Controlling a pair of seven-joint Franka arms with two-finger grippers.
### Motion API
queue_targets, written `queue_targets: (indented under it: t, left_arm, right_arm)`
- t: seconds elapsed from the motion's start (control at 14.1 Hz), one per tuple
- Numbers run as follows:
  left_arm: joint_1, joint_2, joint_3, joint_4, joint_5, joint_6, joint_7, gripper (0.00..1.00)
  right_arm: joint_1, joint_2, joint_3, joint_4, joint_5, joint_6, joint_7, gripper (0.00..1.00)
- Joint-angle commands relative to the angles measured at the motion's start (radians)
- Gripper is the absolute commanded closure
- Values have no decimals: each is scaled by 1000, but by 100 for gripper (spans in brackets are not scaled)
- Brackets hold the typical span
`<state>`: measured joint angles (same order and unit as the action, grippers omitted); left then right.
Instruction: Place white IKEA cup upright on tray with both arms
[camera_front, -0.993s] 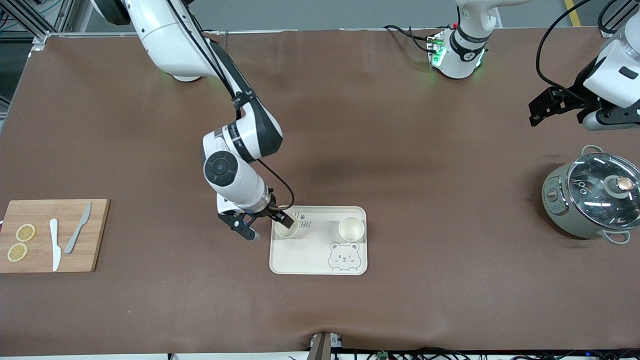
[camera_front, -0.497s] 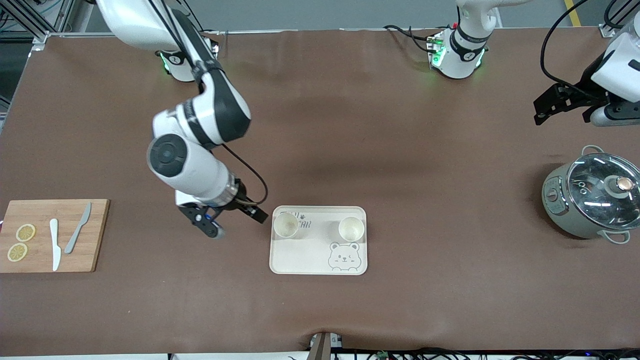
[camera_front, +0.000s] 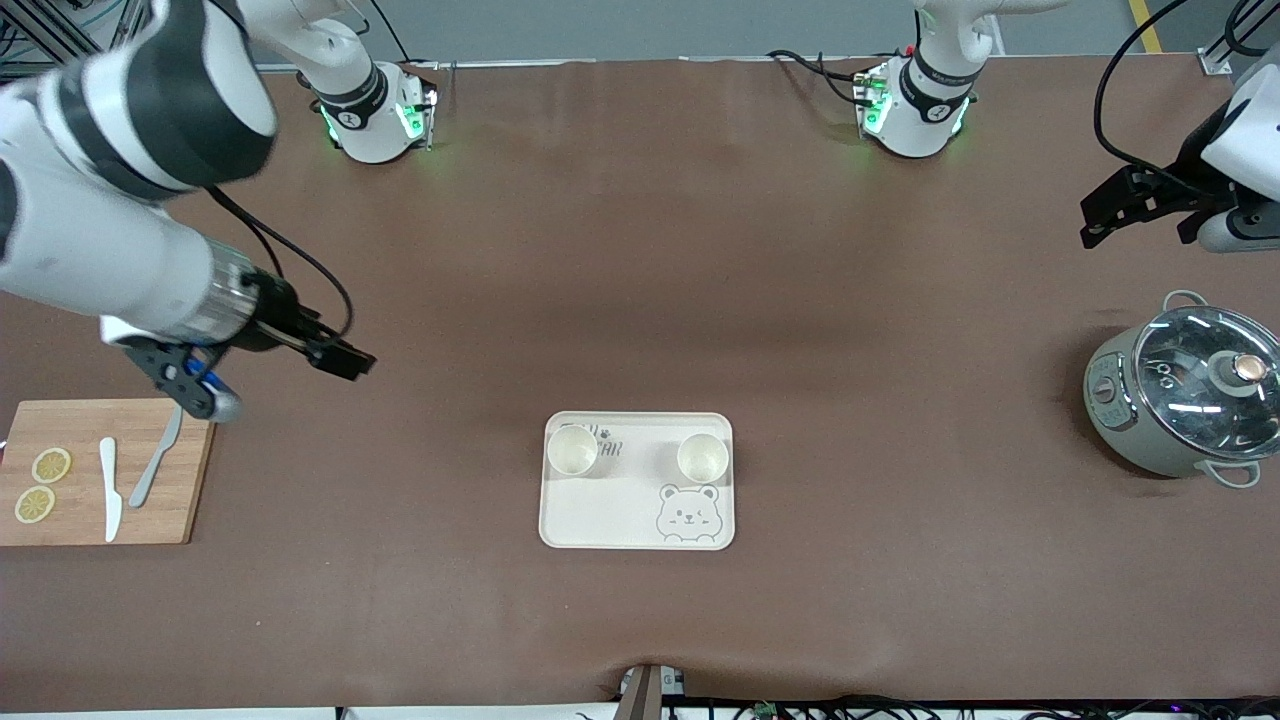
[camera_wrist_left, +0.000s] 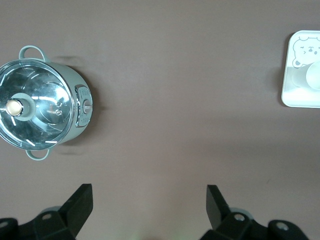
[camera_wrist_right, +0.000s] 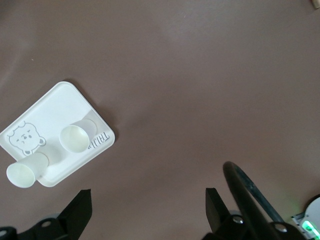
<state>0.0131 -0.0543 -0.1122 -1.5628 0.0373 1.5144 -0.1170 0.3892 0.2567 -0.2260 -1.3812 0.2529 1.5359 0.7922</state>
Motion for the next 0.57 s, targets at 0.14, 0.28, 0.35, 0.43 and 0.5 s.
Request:
queue_targets:
  t: [0.14,0.28,0.35,0.43,0.5]
  left_arm:
    - [-5,-32,3,-6,-4,-33,19,0]
    - [-12,-29,-10,-8,-8,-31,17,0]
    - [-10,-29,-12,-7,-8,-31,17,0]
    - [-8,-29,-12,-5,-8,-33,17,0]
    - [-7,-29,-12,-5,-8,-33,19,0]
  right_arm:
    - [-47,-184,10,-159,-138,21,-232,0]
    - [-134,-200,11,-160,-139,18,-399,0]
    - [-173,-212,10,-160,-139,10,-560,0]
    - [-202,-223,10,-160,-141,9,-741,0]
    - [-243,-224,10,-159,-141,3,-906,0]
